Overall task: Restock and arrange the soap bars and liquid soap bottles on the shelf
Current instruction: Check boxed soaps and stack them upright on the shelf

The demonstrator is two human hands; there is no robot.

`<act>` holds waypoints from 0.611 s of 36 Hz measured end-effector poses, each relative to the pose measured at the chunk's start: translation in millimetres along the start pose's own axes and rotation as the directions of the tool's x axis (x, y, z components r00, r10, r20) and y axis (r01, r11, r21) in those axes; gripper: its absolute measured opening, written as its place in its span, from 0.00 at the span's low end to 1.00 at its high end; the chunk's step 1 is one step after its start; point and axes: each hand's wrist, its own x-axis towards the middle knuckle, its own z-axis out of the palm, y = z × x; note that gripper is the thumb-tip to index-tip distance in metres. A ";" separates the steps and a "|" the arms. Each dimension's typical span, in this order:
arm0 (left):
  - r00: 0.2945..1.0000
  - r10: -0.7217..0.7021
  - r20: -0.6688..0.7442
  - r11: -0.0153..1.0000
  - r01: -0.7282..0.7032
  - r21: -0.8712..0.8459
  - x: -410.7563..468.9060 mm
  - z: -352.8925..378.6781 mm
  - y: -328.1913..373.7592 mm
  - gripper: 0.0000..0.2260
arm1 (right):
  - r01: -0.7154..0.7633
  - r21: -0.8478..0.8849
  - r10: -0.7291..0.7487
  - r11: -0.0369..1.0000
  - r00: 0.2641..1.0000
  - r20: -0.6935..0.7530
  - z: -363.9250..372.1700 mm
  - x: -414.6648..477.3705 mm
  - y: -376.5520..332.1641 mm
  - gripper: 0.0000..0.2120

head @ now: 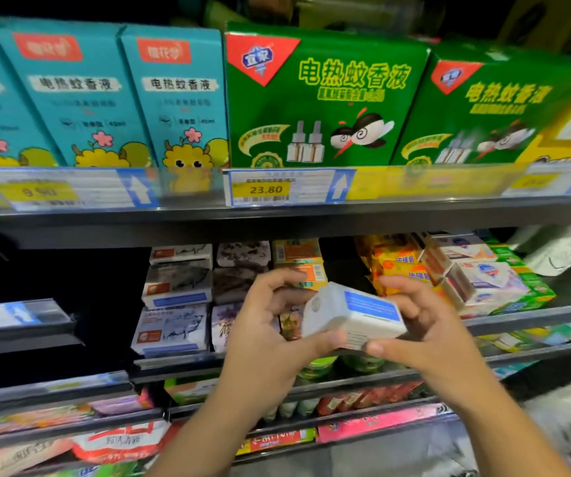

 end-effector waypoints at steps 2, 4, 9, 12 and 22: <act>1.000 -0.006 0.027 0.998 0.004 0.056 -2.3 4.1 -3.1 0.28 | 0.057 0.049 -0.056 0.997 0.998 -0.039 -10.6 0.0 -8.8 0.41; 0.997 -0.033 0.064 0.996 0.028 0.086 -4.6 10.5 -8.6 0.29 | 0.128 0.091 -0.122 0.988 0.990 -0.066 -14.7 -0.3 -17.9 0.41; 0.977 -0.122 0.175 0.984 0.096 0.152 -6.8 37.9 -19.3 0.32 | 0.183 -0.111 -0.180 0.977 0.983 0.029 3.4 -8.0 -31.6 0.38; 0.966 -0.120 0.228 0.986 0.089 0.144 -1.8 51.8 -17.9 0.34 | 0.173 -0.234 -0.164 0.957 0.985 0.057 -1.0 -13.4 -29.7 0.36; 0.989 -0.078 0.124 0.994 0.086 -0.063 33.1 84.3 -1.5 0.35 | 0.064 0.118 -0.047 0.991 0.989 -0.142 -83.9 -12.3 -25.5 0.24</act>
